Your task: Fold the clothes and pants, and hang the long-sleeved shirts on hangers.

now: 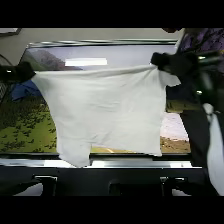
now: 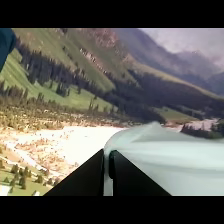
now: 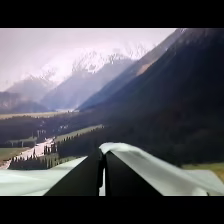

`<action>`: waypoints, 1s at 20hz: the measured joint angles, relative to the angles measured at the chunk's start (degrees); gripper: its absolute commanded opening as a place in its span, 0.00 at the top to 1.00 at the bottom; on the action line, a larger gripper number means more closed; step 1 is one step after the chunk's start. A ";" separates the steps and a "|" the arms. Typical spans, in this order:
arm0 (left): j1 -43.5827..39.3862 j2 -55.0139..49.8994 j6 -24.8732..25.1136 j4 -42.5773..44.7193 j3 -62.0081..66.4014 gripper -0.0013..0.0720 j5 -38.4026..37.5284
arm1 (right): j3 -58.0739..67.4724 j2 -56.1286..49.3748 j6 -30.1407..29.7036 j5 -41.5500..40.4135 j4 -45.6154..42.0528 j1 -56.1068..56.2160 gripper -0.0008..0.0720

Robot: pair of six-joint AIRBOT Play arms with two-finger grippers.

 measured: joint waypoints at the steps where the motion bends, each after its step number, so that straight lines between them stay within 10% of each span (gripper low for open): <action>1: -0.04 -3.74 0.13 0.24 -0.02 0.96 1.22 | 0.00 -4.17 0.79 1.40 2.34 -0.02 0.95; 6: -0.09 -17.66 0.48 -1.38 -0.02 0.89 6.14 | 0.00 -18.03 2.49 5.03 13.73 -0.02 0.85; 9: 0.35 -20.63 0.57 -2.40 0.26 0.25 5.60 | 0.04 -20.72 2.43 4.68 18.73 -0.02 0.35; 10: 1.05 -20.85 0.68 -2.56 0.70 0.14 4.35 | 0.07 -20.65 1.25 3.74 20.00 -0.13 0.33; 20: 17.27 -6.97 8.76 -6.60 -3.15 0.15 -11.06 | -9.60 0.70 -31.78 -22.23 29.24 -16.90 0.33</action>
